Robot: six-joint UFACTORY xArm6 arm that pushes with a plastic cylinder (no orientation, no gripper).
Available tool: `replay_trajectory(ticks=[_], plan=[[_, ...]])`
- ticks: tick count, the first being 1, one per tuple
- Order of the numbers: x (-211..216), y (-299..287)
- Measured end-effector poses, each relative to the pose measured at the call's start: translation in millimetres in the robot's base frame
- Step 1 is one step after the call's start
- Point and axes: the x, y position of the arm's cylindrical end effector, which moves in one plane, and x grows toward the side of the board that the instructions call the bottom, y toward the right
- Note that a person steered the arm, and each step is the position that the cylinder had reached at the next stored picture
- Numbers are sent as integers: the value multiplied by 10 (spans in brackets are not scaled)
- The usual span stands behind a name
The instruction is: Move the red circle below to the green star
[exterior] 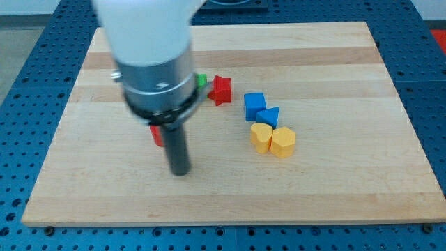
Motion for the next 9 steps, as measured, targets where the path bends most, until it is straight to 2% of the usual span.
replay_trajectory(ticks=[2, 3, 4, 5, 6, 7, 9], plan=[[-773, -69], [-966, 74], [-675, -65], [-314, -540], [-504, -932], [-868, -932], [-975, -463]])
